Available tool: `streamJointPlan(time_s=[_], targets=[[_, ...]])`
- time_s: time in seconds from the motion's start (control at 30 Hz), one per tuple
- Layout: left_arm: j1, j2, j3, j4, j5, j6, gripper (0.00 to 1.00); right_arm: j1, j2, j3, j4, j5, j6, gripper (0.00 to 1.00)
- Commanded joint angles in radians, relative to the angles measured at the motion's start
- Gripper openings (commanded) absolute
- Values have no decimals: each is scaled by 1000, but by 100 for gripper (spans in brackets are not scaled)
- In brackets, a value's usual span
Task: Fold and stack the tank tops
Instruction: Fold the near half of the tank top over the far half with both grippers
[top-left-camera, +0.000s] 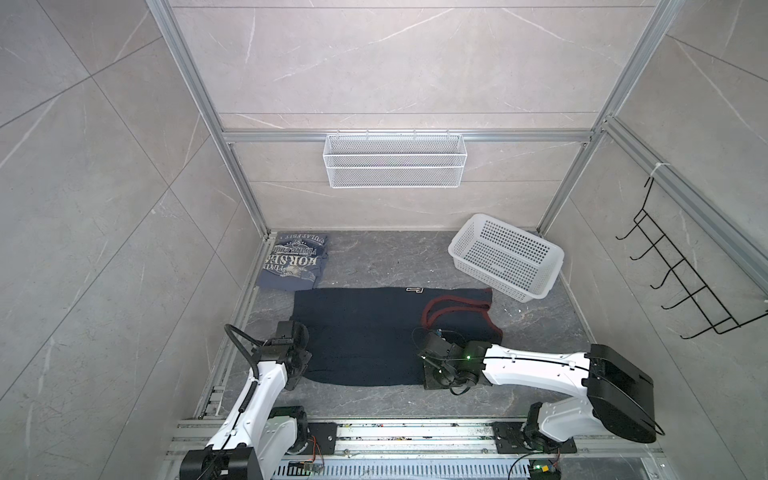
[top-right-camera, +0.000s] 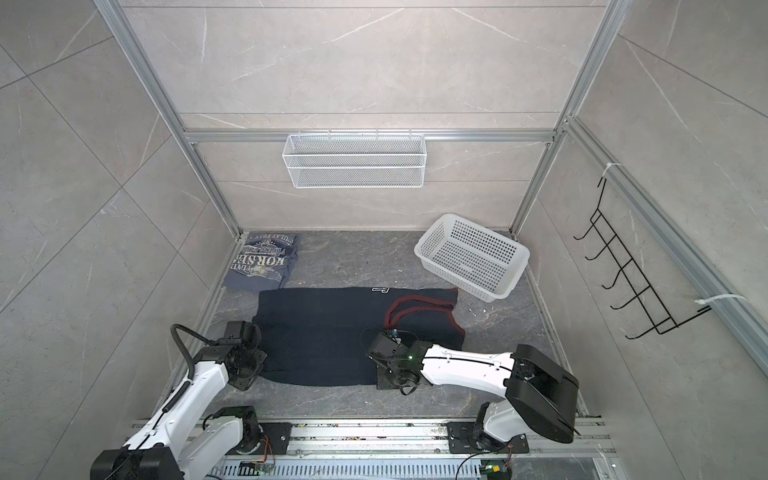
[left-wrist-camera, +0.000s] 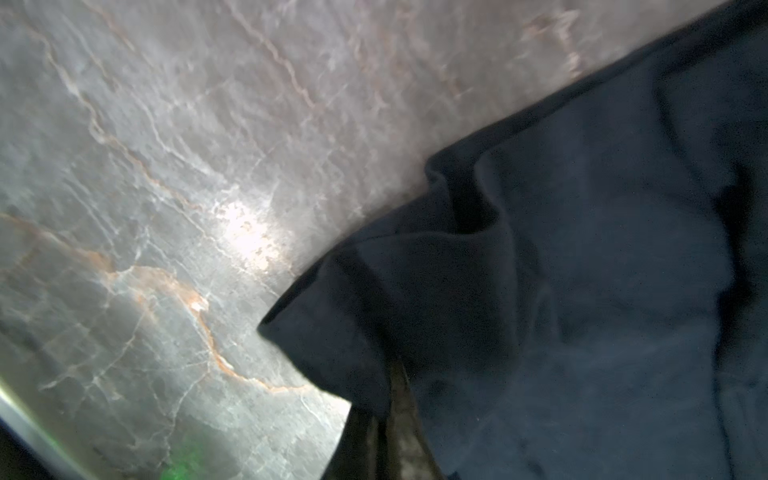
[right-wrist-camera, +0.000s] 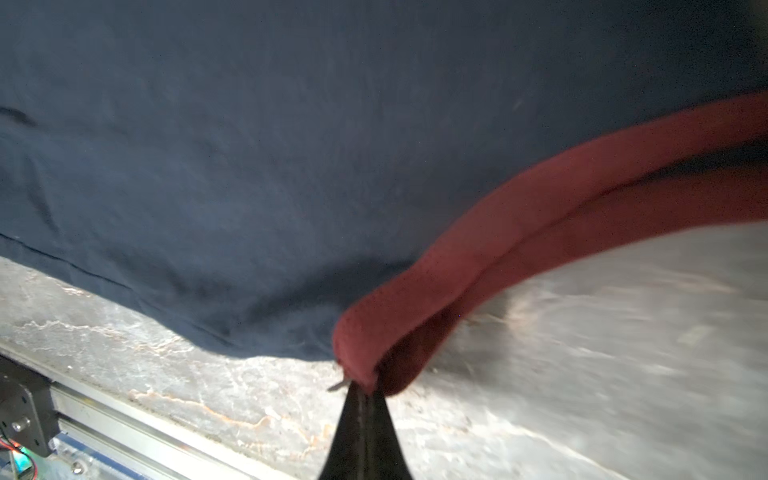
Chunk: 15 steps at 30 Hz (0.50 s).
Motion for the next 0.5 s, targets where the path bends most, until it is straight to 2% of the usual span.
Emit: streamJointPlan(time_s=[0.0, 0.17, 0.33, 0.47], targets=[[7, 6, 75, -6, -24, 44, 0, -25, -38, 70, -82, 55, -52, 0], [6, 104, 170, 36, -21, 62, 0, -152, -30, 127, -63, -2, -125, 0], [6, 248, 269, 90, -11, 83, 0, -268, 43, 221, -57, -29, -217, 0], [6, 366, 359, 113, -11, 110, 0, -323, 123, 305, -57, -32, -280, 0]])
